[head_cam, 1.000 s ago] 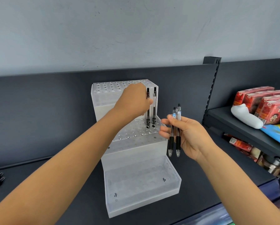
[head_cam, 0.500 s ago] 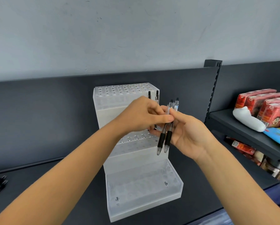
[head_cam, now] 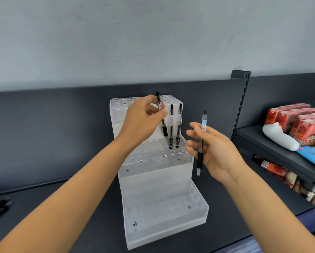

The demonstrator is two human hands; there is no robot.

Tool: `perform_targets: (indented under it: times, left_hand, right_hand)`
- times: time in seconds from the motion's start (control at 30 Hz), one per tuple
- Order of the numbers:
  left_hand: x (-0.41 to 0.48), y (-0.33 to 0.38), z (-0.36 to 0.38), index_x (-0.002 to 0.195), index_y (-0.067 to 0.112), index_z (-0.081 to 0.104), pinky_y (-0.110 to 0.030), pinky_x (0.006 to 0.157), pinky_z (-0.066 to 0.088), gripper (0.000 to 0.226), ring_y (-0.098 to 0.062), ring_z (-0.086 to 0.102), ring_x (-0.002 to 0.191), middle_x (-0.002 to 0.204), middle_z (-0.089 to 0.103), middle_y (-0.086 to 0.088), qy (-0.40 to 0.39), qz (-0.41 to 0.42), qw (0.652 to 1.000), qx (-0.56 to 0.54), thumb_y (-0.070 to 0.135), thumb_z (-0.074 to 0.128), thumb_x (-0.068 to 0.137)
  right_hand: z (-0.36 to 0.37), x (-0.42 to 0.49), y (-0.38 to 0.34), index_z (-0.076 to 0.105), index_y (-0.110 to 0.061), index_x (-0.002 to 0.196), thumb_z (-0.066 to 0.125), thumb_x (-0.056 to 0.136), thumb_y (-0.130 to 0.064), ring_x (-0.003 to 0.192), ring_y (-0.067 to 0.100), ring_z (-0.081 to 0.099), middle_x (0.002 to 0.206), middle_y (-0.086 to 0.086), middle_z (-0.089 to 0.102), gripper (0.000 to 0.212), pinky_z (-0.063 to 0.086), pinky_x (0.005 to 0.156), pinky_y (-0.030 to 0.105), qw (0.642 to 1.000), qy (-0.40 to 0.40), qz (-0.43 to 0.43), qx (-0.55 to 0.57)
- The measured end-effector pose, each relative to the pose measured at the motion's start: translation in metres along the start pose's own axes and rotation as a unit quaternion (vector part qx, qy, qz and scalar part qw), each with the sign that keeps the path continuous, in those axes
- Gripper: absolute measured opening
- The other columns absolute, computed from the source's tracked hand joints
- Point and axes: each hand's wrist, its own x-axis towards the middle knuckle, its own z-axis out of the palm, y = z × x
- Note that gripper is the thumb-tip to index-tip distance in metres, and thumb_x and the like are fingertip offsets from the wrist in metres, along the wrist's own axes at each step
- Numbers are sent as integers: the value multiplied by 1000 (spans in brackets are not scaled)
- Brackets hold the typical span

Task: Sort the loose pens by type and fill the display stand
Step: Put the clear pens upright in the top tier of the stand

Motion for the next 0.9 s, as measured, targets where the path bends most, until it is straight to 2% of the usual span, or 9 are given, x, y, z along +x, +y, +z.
perform_targets:
  times: [0.17, 0.27, 0.33, 0.4, 0.53, 0.63, 0.7, 0.8, 0.9]
  left_hand:
    - [5, -5, 1, 97, 18, 62, -40, 78, 57, 11, -14, 69, 69, 90, 69, -2, -23, 4, 1000, 5, 28, 59, 94]
    - [6, -9, 4, 98, 18, 59, -33, 76, 54, 11, -17, 65, 76, 88, 67, -1, -33, 36, 996, 80, 28, 55, 96]
    - [6, -11, 6, 97, 12, 57, -25, 67, 44, 13, -15, 60, 74, 81, 63, 3, -52, 57, 986, 150, 25, 54, 97]
    - [5, -11, 8, 97, 9, 53, -26, 63, 36, 12, -14, 55, 71, 78, 59, 3, -73, 70, 974, 203, 22, 54, 96]
    - [1, -5, 11, 90, 2, 56, -36, 66, 44, 14, -24, 57, 75, 79, 63, -8, -90, 40, 969, 226, 14, 49, 87]
    - [0, -3, 12, 81, -6, 63, -36, 60, 47, 23, -31, 60, 70, 77, 67, -19, -99, 6, 963, 249, 13, 50, 83]
    - [1, -5, 10, 78, -5, 66, -32, 57, 47, 26, -31, 63, 70, 75, 68, -18, -102, -8, 963, 248, 14, 49, 86]
    - [2, -8, 8, 80, -4, 65, -33, 62, 49, 29, -28, 64, 73, 80, 71, -13, -114, -21, 962, 248, 16, 49, 94]
    - [1, -10, 9, 80, -3, 63, -29, 59, 38, 32, -28, 61, 75, 84, 70, -11, -121, -14, 955, 271, 18, 47, 98]
  right_hand:
    - [-4, 0, 1, 68, -11, 109, 59, 93, -16, 56, 12, 62, 83, 2, 69, 19, 57, 57, 24, 1000, 6, -3, 2]
    - [-5, 1, 1, 68, -12, 108, 59, 93, -17, 56, 12, 63, 84, 2, 69, 18, 57, 57, 25, 1000, 12, -2, 3]
    - [-5, 1, 1, 68, -12, 108, 59, 93, -17, 56, 11, 63, 82, 1, 70, 18, 57, 56, 24, 1000, 13, -2, 4]
    - [-4, 2, 2, 68, -12, 108, 60, 93, -17, 56, 11, 63, 81, 1, 69, 19, 56, 56, 24, 1000, 14, -1, 4]
    - [-5, 2, 4, 68, -11, 108, 59, 93, -16, 56, 11, 63, 80, 0, 70, 18, 56, 55, 23, 1000, 15, 2, 5]
    - [-5, 2, 5, 68, -11, 108, 59, 93, -16, 56, 11, 63, 79, 0, 70, 18, 56, 56, 24, 1000, 15, 3, 2]
    - [-5, 1, 5, 68, -11, 108, 59, 93, -16, 56, 11, 63, 79, 0, 70, 18, 56, 56, 24, 1000, 15, 4, 2]
    - [-4, 1, 6, 68, -11, 108, 59, 93, -16, 52, 11, 59, 77, 0, 67, 18, 54, 53, 23, 1000, 18, 6, -1]
    - [-1, 1, 7, 68, -8, 106, 57, 95, -24, 47, 10, 42, 68, -2, 53, 22, 40, 44, 20, 999, 19, 12, -31]
